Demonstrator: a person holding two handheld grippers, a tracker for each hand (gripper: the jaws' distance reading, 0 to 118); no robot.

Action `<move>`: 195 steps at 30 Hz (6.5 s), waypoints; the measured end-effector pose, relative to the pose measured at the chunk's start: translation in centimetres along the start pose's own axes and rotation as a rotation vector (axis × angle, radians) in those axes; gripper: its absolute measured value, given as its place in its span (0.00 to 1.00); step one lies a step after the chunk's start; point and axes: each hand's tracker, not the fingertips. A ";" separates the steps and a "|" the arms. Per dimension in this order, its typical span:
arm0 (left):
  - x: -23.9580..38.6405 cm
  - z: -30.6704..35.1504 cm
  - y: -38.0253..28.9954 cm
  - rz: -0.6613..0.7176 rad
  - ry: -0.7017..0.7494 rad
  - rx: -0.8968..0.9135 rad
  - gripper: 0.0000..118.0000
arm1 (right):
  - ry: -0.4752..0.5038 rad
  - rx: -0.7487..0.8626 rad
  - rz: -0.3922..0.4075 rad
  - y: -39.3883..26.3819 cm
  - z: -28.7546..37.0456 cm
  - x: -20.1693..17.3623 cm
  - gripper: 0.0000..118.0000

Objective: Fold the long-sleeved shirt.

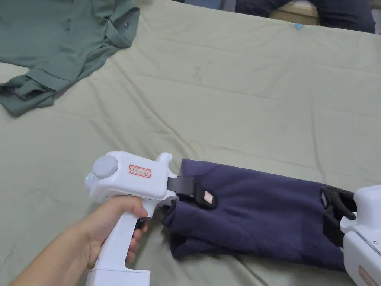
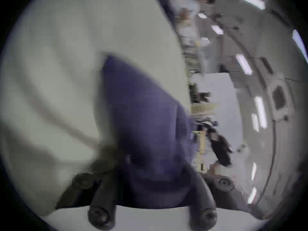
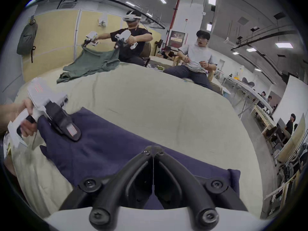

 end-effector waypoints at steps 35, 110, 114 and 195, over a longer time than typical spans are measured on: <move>18.3 12.4 -1.9 -0.243 0.751 0.104 0.15 | 0.435 -0.027 -0.161 -1.8 3.9 -5.6 0.10; 3.2 3.0 -0.2 -0.103 -0.076 0.008 1.00 | 0.747 -0.418 -0.667 -3.3 -11.1 5.2 0.09; 2.1 1.1 0.3 0.026 -0.281 -0.041 1.00 | 0.765 -0.402 -0.676 -3.8 -11.4 5.4 0.09; 38.5 6.2 -17.5 -1.032 0.609 0.972 0.04 | -0.334 0.384 -0.269 10.7 22.9 8.6 0.09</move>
